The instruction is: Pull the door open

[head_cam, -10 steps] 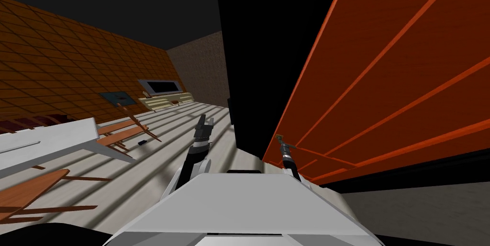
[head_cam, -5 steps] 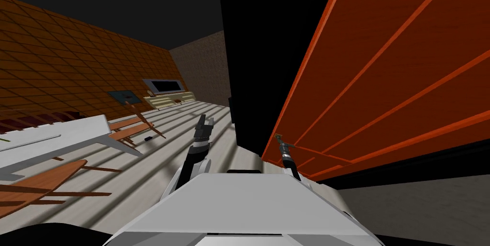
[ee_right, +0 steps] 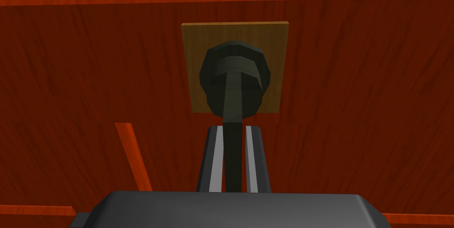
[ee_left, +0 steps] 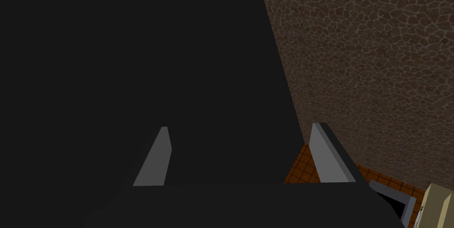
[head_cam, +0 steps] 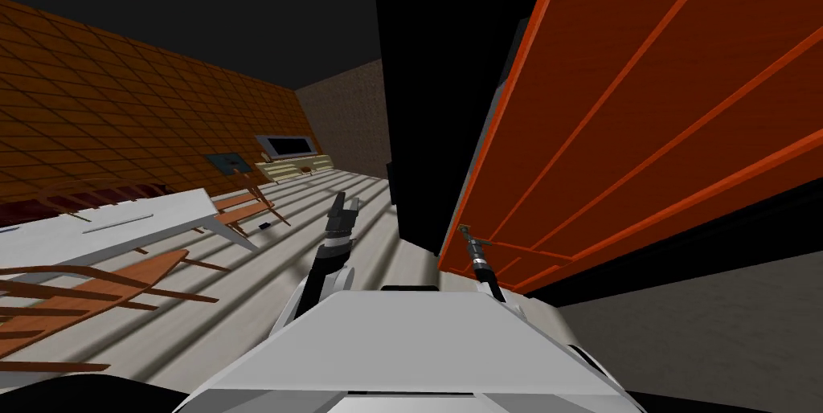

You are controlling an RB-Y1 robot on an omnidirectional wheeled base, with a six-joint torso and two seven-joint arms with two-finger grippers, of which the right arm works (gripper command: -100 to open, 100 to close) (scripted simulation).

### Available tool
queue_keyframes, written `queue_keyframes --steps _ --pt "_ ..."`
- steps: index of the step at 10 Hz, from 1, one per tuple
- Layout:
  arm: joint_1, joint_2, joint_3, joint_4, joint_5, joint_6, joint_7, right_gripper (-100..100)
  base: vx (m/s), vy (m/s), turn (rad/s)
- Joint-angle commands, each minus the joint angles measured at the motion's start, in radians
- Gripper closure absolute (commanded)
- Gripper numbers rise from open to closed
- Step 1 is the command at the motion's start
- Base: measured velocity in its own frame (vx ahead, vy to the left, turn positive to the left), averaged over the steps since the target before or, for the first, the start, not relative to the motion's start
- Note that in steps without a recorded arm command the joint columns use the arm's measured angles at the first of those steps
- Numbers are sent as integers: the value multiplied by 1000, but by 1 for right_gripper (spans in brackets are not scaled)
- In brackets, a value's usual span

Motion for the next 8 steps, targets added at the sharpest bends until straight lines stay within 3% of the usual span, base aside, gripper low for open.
queue_keyframes --steps 1,2,3,8 --pt "-3 -6 33 3 7 -11 -18 100 -210 -47 46" --pt "-4 -10 44 6 9 -15 -24 100 -221 -106 47" --pt "-5 -10 34 11 7 -16 -21 100 -96 -49 36" --pt "41 -63 89 9 28 -74 -96 100 -192 -21 133"
